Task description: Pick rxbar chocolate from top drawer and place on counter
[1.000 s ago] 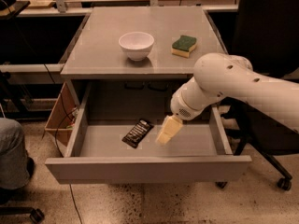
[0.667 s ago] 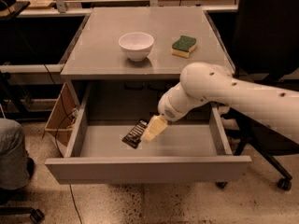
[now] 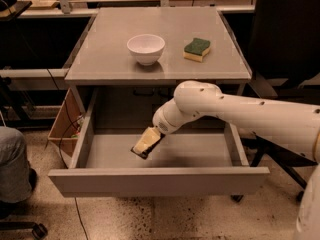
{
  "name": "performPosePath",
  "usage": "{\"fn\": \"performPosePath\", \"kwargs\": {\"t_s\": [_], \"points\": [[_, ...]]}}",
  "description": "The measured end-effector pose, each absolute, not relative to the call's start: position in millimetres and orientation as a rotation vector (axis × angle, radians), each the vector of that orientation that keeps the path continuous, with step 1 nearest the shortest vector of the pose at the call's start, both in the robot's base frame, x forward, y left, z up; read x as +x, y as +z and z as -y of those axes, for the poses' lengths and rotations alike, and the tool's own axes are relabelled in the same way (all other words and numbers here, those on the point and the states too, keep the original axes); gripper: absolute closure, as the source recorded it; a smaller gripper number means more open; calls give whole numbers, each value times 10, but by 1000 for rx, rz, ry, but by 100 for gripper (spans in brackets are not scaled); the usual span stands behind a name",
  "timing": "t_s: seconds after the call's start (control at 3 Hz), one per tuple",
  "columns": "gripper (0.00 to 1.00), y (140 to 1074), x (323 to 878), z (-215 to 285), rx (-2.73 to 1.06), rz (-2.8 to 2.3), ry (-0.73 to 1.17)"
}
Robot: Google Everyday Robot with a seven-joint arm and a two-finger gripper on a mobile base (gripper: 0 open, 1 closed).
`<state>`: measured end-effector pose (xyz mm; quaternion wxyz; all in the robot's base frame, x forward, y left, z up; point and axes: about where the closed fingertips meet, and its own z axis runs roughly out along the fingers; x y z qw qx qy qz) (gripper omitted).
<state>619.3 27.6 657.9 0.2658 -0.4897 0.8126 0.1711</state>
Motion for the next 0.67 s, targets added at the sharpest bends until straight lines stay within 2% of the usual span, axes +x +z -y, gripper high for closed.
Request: {"fn": "performPosePath", "kwargs": {"t_s": [0.67], "points": [[3, 5930, 6184, -519, -1227, -2290, 490]]}}
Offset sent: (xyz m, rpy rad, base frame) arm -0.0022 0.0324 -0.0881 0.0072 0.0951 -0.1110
